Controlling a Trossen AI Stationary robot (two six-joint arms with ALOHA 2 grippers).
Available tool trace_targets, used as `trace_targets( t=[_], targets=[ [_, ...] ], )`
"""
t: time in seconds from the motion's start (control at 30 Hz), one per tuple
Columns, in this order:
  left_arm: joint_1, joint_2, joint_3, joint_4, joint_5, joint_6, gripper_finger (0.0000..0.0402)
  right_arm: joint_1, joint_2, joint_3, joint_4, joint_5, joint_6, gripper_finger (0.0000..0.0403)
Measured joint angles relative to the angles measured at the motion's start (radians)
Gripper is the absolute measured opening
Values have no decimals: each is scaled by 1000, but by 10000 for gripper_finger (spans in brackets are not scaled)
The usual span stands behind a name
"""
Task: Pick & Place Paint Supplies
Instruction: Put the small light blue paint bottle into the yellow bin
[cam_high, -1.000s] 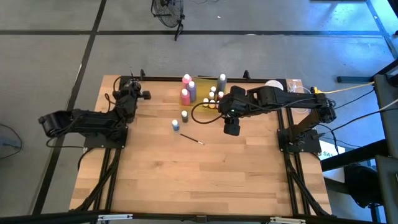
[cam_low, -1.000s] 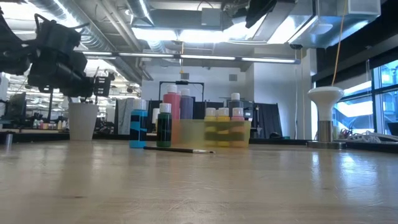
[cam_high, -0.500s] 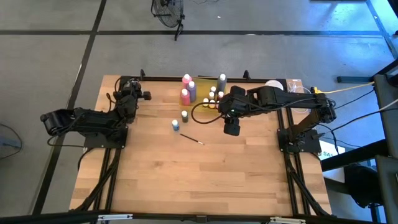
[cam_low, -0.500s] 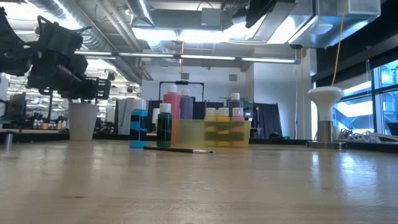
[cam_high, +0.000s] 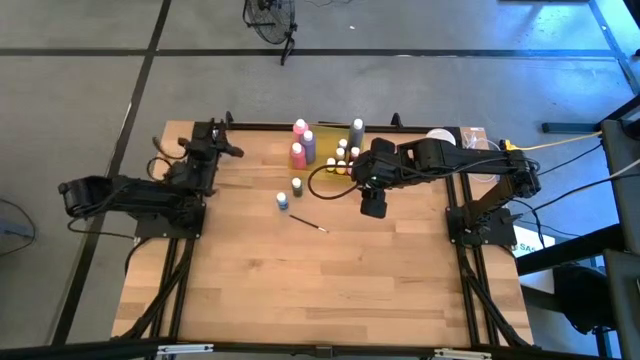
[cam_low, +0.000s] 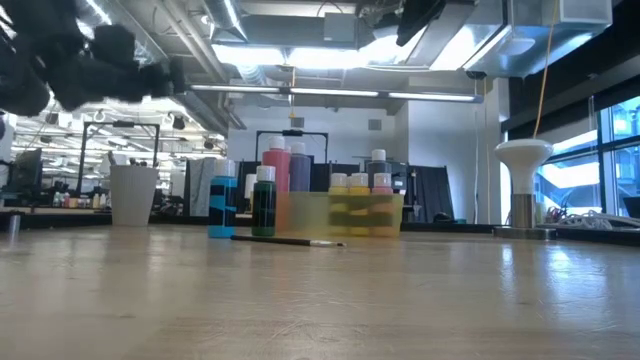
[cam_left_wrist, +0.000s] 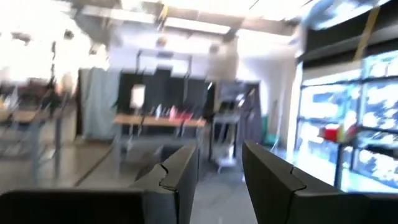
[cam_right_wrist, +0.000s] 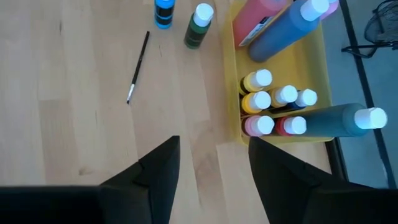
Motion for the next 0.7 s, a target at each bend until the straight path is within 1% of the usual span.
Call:
trace_targets(
  t=[0.13, 0.2, 0.23, 0.3, 0.37, 0.43, 0.5, 0.57, 0.63, 0.7],
  targets=[
    [-121, -54, 46, 82, 51, 185, 121, 0, -2, 0, 0, 6, -3, 192],
    [-204, -81, 84, 44, 97, 266, 118, 0, -4, 0, 2, 5, 4, 192],
    [-252, -95, 107, -11, 111, 303, 117, 2, -8, 0, -1, 2, 10, 192],
    [-347, -119, 165, -186, 109, 341, 116, 7, -14, 0, -8, -20, 25, 192],
    [-439, -141, 235, -457, 82, 331, 116, 16, -15, 0, -9, -46, 42, 192],
    [-517, -151, 314, -780, 67, 230, 116, 30, -15, 0, -13, -57, 56, 192],
    [-577, -156, 395, -1072, 81, 97, 116, 48, -17, 0, -15, -57, 67, 192],
    [-620, -156, 472, -1284, 127, -23, 116, 66, -17, 0, -15, -57, 68, 192],
    [-646, -156, 545, -1437, 198, -124, 116, 84, -17, 0, -15, -57, 71, 192],
    [-654, -153, 619, -1571, 289, -210, 116, 100, -17, 0, -15, -57, 86, 192]
  ],
)
